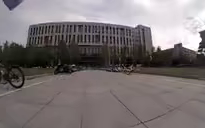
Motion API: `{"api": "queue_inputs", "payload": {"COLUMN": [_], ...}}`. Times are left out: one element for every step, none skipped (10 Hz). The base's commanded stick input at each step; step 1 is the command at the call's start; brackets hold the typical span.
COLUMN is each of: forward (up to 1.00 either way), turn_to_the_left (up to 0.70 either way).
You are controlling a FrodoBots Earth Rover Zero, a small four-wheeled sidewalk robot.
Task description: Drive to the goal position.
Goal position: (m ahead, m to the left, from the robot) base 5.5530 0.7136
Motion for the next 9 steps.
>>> {"api": "queue_inputs", "payload": {"forward": [0.61,0.7,0.7,0.7,0.7,0.7,0.7,0.7,0.7], "turn_to_the_left": [0.0,0.0,0.0,0.03,0.32,0.33,0.01,0.0,0.0]}}
